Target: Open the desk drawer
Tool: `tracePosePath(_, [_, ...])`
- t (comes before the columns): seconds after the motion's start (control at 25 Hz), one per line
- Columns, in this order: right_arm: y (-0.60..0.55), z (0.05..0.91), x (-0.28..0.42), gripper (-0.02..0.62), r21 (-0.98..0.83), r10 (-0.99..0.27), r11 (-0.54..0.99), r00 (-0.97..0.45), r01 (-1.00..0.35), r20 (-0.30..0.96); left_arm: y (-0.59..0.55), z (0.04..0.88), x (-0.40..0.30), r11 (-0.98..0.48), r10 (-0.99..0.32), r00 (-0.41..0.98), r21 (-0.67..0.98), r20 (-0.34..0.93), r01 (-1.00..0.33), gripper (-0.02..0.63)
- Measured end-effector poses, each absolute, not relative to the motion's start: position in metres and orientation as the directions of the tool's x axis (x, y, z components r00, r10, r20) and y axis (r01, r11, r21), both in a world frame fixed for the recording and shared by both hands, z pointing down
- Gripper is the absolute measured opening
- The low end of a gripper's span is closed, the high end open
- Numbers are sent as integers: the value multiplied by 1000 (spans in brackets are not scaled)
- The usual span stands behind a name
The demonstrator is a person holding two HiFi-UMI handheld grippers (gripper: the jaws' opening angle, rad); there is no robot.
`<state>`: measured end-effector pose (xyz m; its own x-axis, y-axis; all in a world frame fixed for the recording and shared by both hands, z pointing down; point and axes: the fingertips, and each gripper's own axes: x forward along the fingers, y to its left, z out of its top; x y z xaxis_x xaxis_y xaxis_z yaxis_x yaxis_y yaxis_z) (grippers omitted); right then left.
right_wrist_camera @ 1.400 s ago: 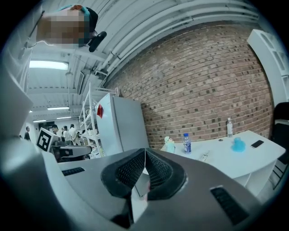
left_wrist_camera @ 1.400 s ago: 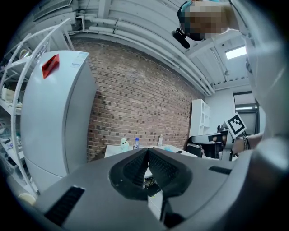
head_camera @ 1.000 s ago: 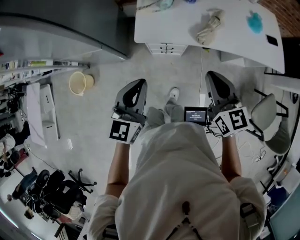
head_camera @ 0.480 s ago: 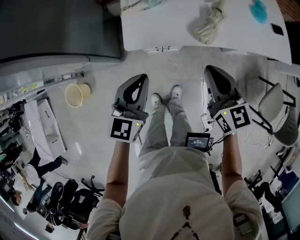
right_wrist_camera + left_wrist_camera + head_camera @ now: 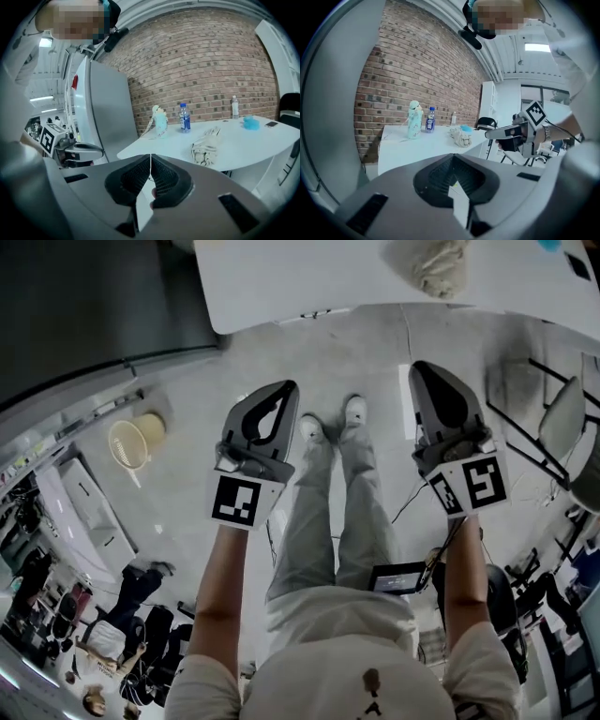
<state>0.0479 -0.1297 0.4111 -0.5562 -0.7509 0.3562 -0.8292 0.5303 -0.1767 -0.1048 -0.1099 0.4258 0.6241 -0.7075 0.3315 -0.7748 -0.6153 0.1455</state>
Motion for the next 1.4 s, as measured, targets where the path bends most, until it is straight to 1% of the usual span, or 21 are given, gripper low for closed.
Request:
tracePosePath(0.2, [-144, 477, 39, 28, -220, -706, 537, -576, -815, 412, -123, 488, -109, -608, -712, 602, 112, 360, -786, 8])
tracePosePath(0.52, [-165, 588, 24, 28, -165, -614, 628, -615, -760, 495, -137, 583, -98, -613, -719, 543, -28, 434, -790, 8])
tracePosePath(0.76, [-183, 649, 5, 28, -96, -569, 681, -607, -726, 555, -155, 633, -97, -610, -736, 494, -137, 463, -780, 8])
tracePosePath(1.0, [-206, 678, -20, 28, 101, -549, 773, -580, -626, 602, -186, 666, -92, -606, -753, 434, -261, 495, -752, 8])
tracePosePath(1.2, [-237, 694, -32, 29, 346, -576, 808, -516, -476, 634, -219, 683, -81, -659, -733, 418, -408, 536, -632, 11])
tracePosePath(1.24, [-241, 696, -35, 29, 396, -583, 809, -507, -434, 635, -224, 687, -81, -668, -727, 414, -425, 547, -611, 21])
tracePosePath(1.32, [-248, 702, -40, 29, 481, -594, 805, -490, -348, 638, -235, 694, -80, -683, -717, 400, -464, 570, -564, 96])
tracePosePath(1.4, [-252, 709, -43, 31, 531, -593, 802, -479, -274, 647, -244, 703, -78, -700, -708, 377, -523, 597, -487, 125])
